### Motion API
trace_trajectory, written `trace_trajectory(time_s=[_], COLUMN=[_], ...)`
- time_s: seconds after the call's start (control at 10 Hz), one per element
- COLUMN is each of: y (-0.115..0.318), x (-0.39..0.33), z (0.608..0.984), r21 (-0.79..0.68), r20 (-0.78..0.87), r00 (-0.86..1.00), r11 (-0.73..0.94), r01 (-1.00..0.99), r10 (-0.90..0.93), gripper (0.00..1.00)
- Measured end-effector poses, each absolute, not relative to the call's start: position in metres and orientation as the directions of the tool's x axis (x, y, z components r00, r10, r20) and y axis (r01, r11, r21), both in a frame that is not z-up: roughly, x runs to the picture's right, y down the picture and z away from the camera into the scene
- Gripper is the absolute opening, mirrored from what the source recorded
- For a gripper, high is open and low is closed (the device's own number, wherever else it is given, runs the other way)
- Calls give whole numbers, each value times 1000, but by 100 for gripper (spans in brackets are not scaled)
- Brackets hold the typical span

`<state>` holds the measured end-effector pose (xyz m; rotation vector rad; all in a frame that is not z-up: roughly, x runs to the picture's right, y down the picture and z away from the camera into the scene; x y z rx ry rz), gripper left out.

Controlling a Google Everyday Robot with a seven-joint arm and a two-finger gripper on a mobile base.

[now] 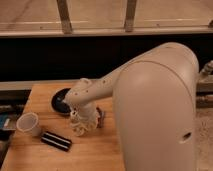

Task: Knock the bottle over

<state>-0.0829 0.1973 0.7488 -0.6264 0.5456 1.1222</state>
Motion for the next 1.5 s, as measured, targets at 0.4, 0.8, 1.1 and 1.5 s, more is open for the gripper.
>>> trace_trajectory(time_s=[0.4, 0.8, 1.1, 1.5], y=[171, 135, 100, 78], x=[-139, -182, -159, -78], z=[757, 764, 766, 756], r21=[-247, -304, -211, -72], r20=[-628, -536, -498, -456], r00=[411, 420, 276, 81], r11=[331, 296, 194, 54], r01=[-911, -905, -958, -996], r10=[661, 733, 822, 886], gripper=[0, 0, 0, 4])
